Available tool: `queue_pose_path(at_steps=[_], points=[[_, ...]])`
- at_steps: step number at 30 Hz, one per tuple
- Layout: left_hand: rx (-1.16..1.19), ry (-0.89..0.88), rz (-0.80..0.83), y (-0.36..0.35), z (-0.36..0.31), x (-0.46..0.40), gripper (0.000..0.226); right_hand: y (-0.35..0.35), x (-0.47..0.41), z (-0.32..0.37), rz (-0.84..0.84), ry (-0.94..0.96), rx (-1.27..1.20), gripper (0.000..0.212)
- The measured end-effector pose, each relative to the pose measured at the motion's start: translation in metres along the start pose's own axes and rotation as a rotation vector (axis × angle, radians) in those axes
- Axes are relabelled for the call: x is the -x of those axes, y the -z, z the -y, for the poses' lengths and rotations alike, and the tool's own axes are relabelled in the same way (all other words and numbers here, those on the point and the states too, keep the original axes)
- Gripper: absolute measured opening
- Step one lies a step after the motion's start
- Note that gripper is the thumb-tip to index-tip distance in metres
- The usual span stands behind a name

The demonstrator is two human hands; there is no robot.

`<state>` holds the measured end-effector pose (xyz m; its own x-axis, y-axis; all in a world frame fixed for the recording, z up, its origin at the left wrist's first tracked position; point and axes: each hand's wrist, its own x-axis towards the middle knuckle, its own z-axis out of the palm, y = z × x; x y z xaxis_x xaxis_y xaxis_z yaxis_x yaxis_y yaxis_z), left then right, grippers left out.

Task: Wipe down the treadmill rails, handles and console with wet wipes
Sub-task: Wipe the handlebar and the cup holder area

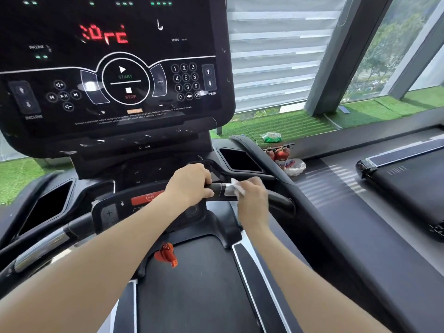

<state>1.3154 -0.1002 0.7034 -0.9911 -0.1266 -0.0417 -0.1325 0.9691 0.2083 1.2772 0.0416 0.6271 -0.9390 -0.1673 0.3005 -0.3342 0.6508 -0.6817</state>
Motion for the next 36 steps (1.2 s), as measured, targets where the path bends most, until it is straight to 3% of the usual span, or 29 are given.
queue_pose_path(at_steps=[2,4,10,14,17,22,24,26,30,36], points=[[-0.017,-0.006,-0.010,-0.001,0.000,0.000,0.030,-0.011,0.014,0.016,0.001,0.132,-0.063,0.019],[-0.025,-0.012,-0.016,-0.001,-0.001,0.001,0.030,-0.011,0.017,0.013,-0.020,0.137,-0.109,0.019],[0.006,0.008,-0.020,-0.002,0.000,-0.001,0.030,0.002,0.011,-0.031,-0.294,-0.302,-0.214,0.017],[-0.019,0.005,-0.018,-0.002,0.000,-0.001,0.032,-0.020,0.034,0.014,-0.222,-0.146,-0.365,0.014],[-0.033,0.000,-0.020,-0.002,0.000,-0.001,0.034,-0.026,0.045,0.021,-0.165,-0.009,-0.394,0.024],[-0.020,0.007,-0.009,-0.002,0.001,-0.002,0.035,-0.014,0.024,-0.028,-0.410,-0.325,-0.338,0.017],[-0.016,0.012,-0.007,-0.002,0.000,-0.002,0.034,-0.016,0.023,-0.027,-0.443,-0.367,-0.323,0.015],[-0.014,0.018,-0.007,-0.002,0.000,-0.002,0.034,-0.024,0.031,-0.010,-0.427,-0.269,-0.307,0.017],[-0.015,0.020,-0.005,-0.001,0.000,-0.001,0.033,-0.032,0.044,0.013,-0.237,0.006,-0.296,0.022],[-0.032,-0.005,0.004,0.001,0.000,0.000,0.032,0.003,0.002,-0.016,-0.182,-0.234,-0.193,0.015]])
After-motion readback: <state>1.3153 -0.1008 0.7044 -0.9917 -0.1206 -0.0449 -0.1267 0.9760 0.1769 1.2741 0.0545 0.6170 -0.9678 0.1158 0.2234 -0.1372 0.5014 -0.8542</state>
